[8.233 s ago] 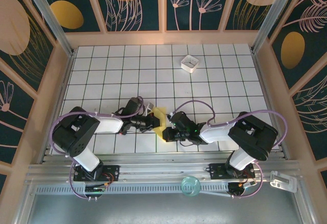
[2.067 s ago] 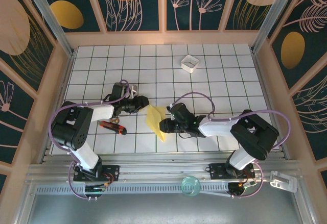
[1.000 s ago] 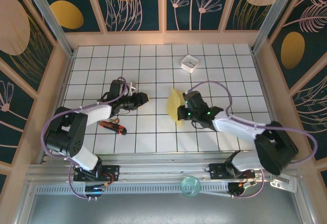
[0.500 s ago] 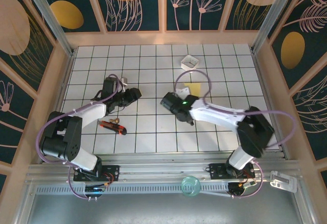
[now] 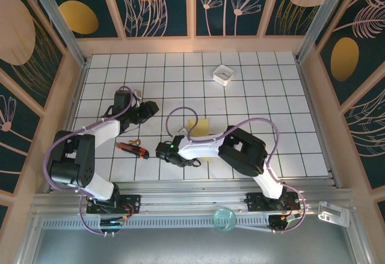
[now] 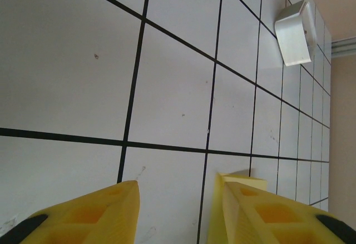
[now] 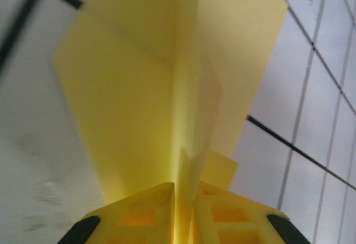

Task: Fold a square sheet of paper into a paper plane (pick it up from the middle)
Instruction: Turn over the paper at the center of the table.

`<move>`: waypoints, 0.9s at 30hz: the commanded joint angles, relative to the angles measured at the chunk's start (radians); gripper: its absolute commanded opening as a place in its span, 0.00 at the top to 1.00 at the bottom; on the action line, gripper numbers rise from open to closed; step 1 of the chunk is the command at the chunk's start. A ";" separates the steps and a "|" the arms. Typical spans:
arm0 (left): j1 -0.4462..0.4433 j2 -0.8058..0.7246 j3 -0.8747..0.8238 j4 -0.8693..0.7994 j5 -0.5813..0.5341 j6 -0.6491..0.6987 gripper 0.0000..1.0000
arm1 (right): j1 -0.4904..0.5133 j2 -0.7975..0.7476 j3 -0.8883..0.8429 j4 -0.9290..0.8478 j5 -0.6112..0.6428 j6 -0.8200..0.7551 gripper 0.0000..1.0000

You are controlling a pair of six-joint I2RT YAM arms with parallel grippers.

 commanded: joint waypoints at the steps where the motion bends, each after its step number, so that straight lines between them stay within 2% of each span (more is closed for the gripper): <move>1: 0.004 0.015 0.015 0.021 0.036 -0.010 0.55 | 0.012 0.032 0.047 0.017 -0.014 0.017 0.81; 4: 0.004 0.021 0.015 0.027 0.054 -0.014 0.55 | 0.013 0.023 0.038 0.040 -0.034 0.014 0.78; 10: 0.004 0.033 0.011 0.046 0.081 -0.027 0.56 | -0.051 -0.130 -0.083 0.169 -0.082 -0.018 0.82; 20: 0.005 0.035 0.009 0.045 0.092 -0.033 0.56 | -0.161 -0.342 -0.255 0.365 -0.198 -0.072 1.00; 24: 0.004 0.027 0.011 0.040 0.092 -0.034 0.56 | -0.224 -0.441 -0.298 0.295 -0.141 -0.093 1.00; 27: 0.004 0.022 0.009 0.042 0.091 -0.039 0.56 | -0.281 -0.495 -0.286 0.137 0.009 -0.104 1.00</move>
